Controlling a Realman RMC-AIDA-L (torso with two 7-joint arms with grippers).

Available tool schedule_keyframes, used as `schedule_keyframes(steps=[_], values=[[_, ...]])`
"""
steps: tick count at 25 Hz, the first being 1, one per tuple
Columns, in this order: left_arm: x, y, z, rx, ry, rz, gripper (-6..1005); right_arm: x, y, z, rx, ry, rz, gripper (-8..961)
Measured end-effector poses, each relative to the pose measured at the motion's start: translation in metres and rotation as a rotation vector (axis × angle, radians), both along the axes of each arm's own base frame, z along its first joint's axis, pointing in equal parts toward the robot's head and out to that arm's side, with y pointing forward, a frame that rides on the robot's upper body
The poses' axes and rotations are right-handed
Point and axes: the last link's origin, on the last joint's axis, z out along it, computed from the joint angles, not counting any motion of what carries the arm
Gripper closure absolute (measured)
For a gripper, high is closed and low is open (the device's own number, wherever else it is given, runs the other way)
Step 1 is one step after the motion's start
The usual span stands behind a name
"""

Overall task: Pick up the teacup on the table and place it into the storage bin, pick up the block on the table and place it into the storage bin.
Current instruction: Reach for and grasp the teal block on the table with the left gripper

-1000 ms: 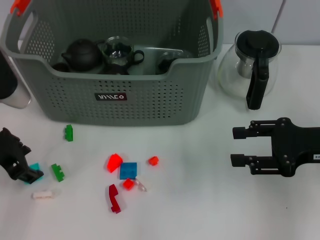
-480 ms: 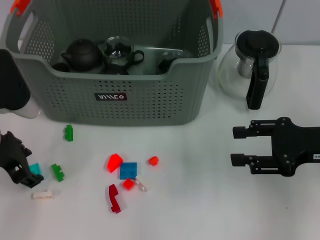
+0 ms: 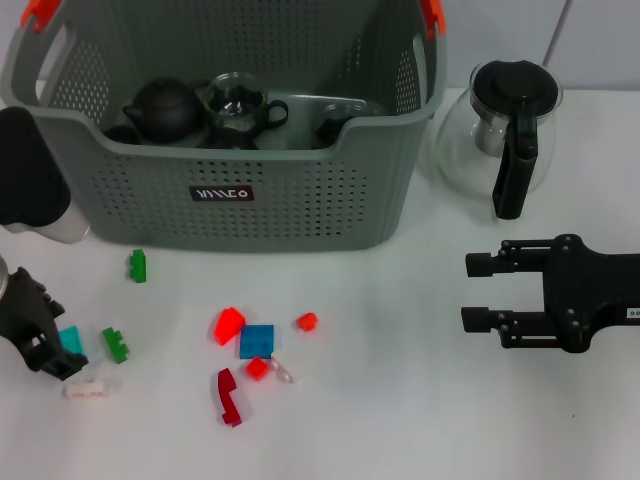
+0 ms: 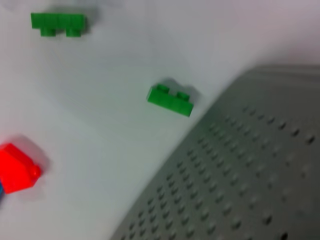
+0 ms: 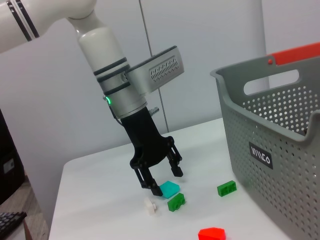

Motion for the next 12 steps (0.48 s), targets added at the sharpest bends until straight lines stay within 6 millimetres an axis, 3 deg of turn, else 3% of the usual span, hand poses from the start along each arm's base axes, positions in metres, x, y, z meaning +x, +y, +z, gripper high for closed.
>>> schedule_keyframes(steps=[12], values=[[-0.0056,0.0044,-0.003,0.017,0.022,0.02,294,0.0034,-0.0029,0.0003,0.001,0.002,-0.011,265]])
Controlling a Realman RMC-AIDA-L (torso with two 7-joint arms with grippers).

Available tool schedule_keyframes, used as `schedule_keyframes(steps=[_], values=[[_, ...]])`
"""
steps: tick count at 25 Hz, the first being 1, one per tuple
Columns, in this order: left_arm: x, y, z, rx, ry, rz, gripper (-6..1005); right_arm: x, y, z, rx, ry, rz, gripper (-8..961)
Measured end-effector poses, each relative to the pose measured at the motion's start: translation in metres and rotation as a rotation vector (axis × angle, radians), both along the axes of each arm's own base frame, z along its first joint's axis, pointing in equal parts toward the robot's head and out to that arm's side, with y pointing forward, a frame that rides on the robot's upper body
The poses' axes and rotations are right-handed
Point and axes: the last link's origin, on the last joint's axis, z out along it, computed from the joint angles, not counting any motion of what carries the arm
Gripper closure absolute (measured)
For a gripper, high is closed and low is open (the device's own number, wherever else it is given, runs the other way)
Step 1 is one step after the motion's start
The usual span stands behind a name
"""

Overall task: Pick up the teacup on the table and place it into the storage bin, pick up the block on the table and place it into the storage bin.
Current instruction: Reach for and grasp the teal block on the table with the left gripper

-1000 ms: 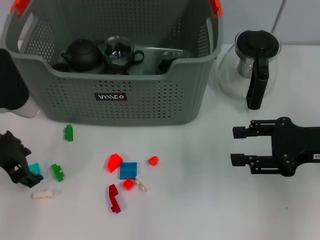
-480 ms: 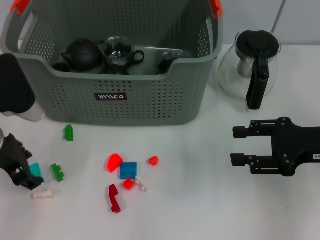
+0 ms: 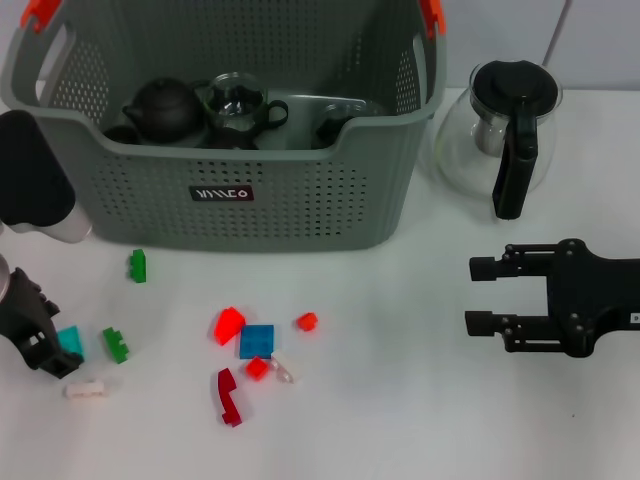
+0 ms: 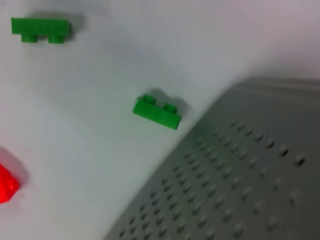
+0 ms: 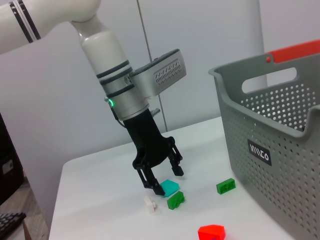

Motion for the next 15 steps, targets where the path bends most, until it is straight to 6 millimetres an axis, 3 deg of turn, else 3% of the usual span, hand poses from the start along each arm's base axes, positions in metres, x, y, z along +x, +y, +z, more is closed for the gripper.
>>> schedule_keyframes(steps=[15], values=[[0.0009,-0.0001,-0.003,-0.005,0.003,0.017,326,0.0032,-0.0033,0.0004,0.0,0.003,-0.007,266]])
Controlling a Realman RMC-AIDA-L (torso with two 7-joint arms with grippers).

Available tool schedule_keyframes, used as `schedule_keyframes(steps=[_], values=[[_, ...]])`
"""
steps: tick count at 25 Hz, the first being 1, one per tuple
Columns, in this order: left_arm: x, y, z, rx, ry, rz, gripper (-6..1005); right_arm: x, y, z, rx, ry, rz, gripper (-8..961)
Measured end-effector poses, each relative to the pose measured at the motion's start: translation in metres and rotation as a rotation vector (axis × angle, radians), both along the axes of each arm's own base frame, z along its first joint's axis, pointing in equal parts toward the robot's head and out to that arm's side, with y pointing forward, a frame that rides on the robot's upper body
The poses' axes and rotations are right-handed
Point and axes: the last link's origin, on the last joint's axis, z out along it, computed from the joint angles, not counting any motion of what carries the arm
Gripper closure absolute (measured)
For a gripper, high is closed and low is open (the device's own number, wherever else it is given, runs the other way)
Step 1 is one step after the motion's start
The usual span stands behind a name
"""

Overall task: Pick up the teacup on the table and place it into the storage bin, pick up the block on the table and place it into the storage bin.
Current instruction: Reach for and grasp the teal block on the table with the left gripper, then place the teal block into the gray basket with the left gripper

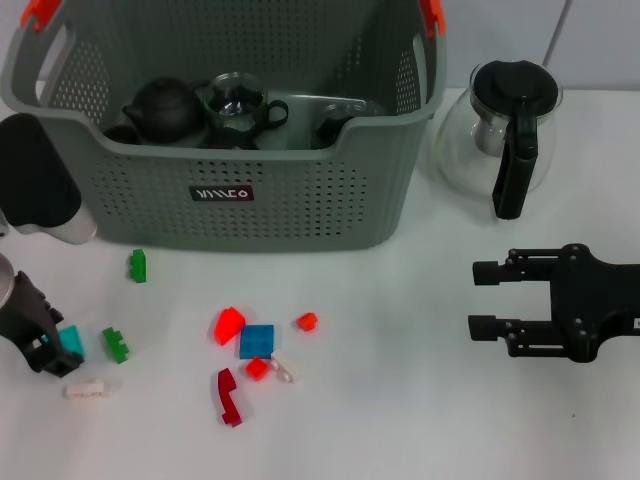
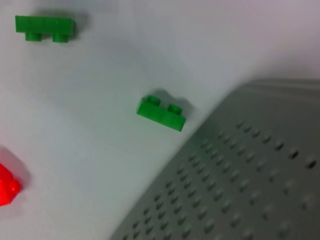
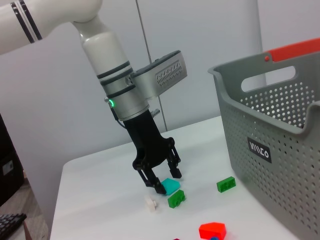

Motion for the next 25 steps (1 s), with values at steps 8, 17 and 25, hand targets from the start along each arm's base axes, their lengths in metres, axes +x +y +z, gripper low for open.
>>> schedule_keyframes(steps=[8,17,25], values=[[0.002,0.002,0.0,0.0,-0.005,0.005,520,0.001,-0.001,0.0,0.0,0.0,-0.003,266],[0.009,0.001,0.004,0.001,-0.031,0.012,606,0.001,-0.001,0.0,-0.001,0.001,-0.004,265],[0.06,0.002,0.051,0.027,-0.385,-0.109,597,0.0,-0.001,0.0,-0.002,0.001,0.0,265]])
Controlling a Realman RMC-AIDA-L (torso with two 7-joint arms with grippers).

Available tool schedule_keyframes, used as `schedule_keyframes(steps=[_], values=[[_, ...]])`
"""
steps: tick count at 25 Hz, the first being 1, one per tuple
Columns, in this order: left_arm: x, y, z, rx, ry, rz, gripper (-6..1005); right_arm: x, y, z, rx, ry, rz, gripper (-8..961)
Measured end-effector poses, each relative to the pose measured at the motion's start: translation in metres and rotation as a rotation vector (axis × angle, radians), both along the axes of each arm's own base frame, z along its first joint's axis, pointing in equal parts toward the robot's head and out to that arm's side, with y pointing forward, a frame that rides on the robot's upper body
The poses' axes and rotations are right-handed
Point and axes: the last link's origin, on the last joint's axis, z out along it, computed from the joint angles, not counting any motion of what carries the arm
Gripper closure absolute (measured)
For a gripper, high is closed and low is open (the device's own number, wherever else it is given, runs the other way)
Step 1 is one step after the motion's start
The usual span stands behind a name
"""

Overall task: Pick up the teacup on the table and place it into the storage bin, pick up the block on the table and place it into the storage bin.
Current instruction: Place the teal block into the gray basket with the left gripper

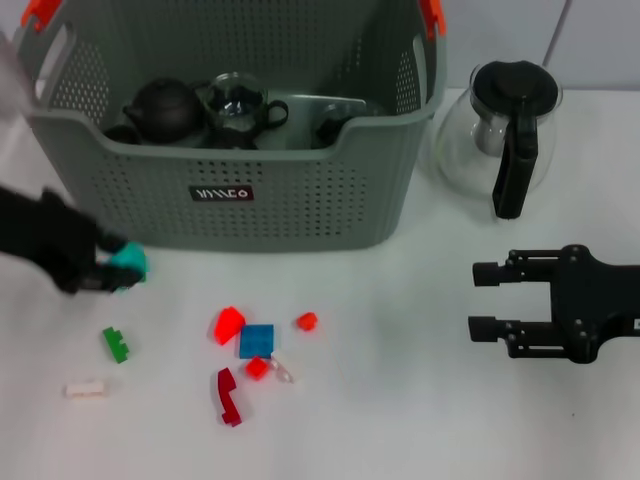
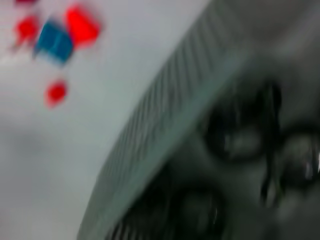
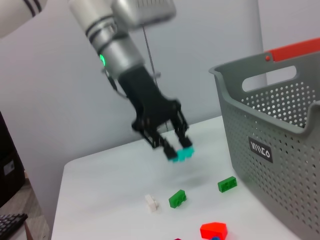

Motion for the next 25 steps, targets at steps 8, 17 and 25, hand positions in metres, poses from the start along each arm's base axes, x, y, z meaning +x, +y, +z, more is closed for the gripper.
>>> schedule_keyframes(steps=[8,17,25], values=[[0.048,0.004,0.036,-0.019,-0.446,-0.23,588,0.0,0.0,0.0,0.001,0.0,-0.002,265],[0.104,0.081,0.021,0.244,-0.397,-0.273,578,-0.003,0.002,0.0,-0.004,0.002,0.003,265],[0.085,0.14,-0.061,0.257,-0.024,-0.116,570,-0.005,0.004,0.0,-0.002,0.003,0.011,266]])
